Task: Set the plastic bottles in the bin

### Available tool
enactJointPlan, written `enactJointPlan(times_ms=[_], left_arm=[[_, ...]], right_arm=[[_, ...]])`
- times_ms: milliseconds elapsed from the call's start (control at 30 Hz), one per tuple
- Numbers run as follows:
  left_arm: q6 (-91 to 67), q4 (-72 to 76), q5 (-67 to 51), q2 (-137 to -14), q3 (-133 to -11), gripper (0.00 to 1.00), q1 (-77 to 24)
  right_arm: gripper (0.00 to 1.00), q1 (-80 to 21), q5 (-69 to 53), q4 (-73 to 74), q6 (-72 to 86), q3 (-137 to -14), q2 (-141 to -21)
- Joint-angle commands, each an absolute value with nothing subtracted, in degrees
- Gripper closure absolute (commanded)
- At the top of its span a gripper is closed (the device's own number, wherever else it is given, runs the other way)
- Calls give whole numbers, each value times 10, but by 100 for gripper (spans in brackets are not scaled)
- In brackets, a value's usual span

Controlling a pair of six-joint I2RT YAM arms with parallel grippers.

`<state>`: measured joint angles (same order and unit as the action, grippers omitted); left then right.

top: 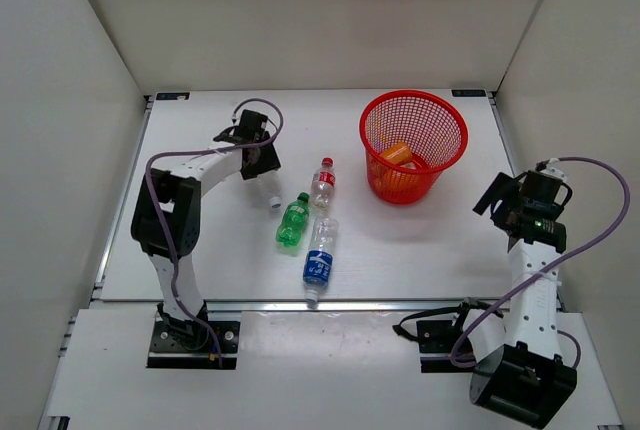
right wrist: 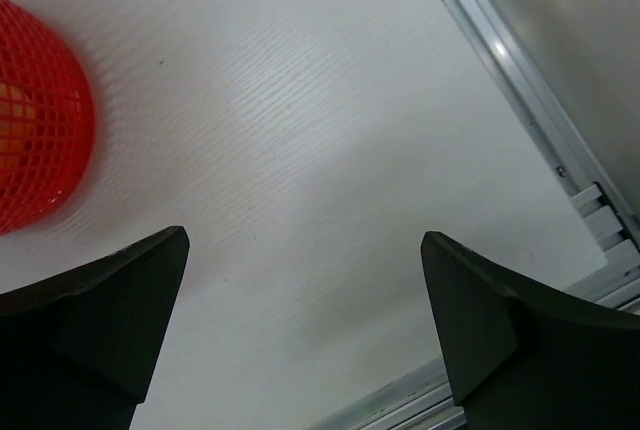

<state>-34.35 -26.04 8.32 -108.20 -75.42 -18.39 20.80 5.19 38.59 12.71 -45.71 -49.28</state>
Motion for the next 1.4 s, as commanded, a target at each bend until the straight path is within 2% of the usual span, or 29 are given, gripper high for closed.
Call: enactJointPlan(times_ms=[0,200,400,567,600,667,733,800,867,900,967,1167,1267,1367], left_arm=[[-337,-264,74,-1021,-805,52,-191],[-300,-212,89,-944,-929,48,-288],[-268,-151,81,-1021,-1087,47,-407],[-290,-96,79,-1118,-1201,51,-434],[-294,-88,83,-1141,-1220,50,-439],[-283,-77,107,-1186,-1257,36,-449],[-284,-73,112,-1219,-1290,35,-456],[-292,-42,91,-1229,-1285,21,-460],[-294,-52,78,-1242,-1298,23,-462],[-292,-60,78,-1242,-1308,21,-468],[-267,-62,63,-1223,-1291,1,-480],[-243,-109,44,-1116,-1210,2,-491],[-231,-154,69,-1033,-1123,1,-490],[-230,-205,131,-928,-968,1,-484]], right_arm=[[1,218,17,381,155,-434,-504],[1,215,-35,369,190,-403,-516],[1,207,-18,381,194,-396,-497],[1,201,-19,396,192,-395,-476],[1,195,-19,404,192,-396,-468],[1,193,-24,407,202,-395,-460],[1,183,-19,413,201,-397,-452],[1,159,16,422,207,-399,-437],[1,150,30,427,205,-403,-435],[1,153,30,431,202,-407,-435],[1,154,25,434,194,-414,-435],[1,116,47,444,185,-441,-418],[1,60,75,454,183,-449,-412],[1,-15,99,480,207,-462,-417]])
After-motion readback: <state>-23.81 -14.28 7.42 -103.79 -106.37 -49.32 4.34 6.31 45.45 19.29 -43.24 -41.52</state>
